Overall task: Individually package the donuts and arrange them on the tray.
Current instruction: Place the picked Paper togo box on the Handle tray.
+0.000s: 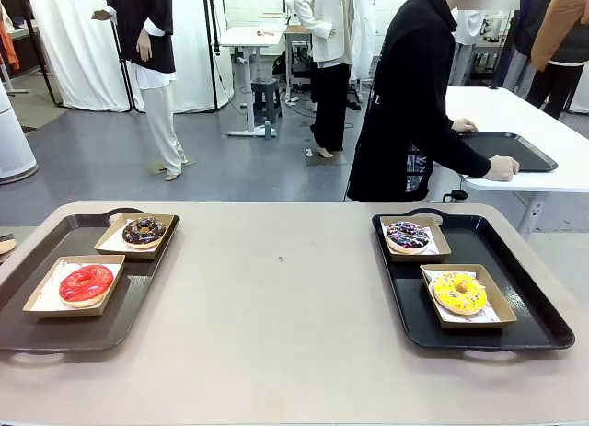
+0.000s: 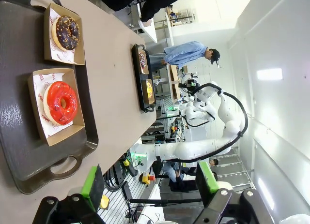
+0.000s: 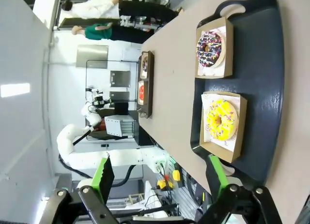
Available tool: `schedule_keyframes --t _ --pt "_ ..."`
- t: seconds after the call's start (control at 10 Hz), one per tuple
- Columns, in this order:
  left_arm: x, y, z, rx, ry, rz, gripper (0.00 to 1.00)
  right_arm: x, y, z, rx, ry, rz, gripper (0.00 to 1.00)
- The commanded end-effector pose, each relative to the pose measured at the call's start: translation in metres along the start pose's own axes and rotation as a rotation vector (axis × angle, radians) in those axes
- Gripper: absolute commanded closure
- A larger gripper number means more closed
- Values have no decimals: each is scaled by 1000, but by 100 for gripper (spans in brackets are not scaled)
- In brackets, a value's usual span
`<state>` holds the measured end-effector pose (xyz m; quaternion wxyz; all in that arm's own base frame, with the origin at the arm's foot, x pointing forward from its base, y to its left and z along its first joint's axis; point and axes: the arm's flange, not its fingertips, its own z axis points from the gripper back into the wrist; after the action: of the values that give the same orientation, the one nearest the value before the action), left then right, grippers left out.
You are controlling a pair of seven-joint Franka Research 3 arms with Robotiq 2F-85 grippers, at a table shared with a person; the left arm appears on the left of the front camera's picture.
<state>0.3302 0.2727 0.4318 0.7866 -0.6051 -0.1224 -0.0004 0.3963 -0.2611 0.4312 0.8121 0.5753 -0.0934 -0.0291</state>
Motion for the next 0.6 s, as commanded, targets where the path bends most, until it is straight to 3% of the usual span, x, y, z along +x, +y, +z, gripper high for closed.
schedule_keyframes --t 0.0,0.2,0.3,0.4,0.5 --pt "-1 -2 2 -6 -2 -5 0 -1 -1 7 41 4 59 0" --pt "-1 -2 2 -6 -2 -5 0 -8 -8 6 32 -5 93 0" --pt "-1 -2 2 -6 -2 -5 0 -11 -6 3 -27 -73 35 0" --pt "-1 -2 2 -6 -2 -5 0 -5 -4 6 18 0 50 0" --pt "-1 -2 2 -6 -2 -5 0 -5 -4 6 18 0 50 0"
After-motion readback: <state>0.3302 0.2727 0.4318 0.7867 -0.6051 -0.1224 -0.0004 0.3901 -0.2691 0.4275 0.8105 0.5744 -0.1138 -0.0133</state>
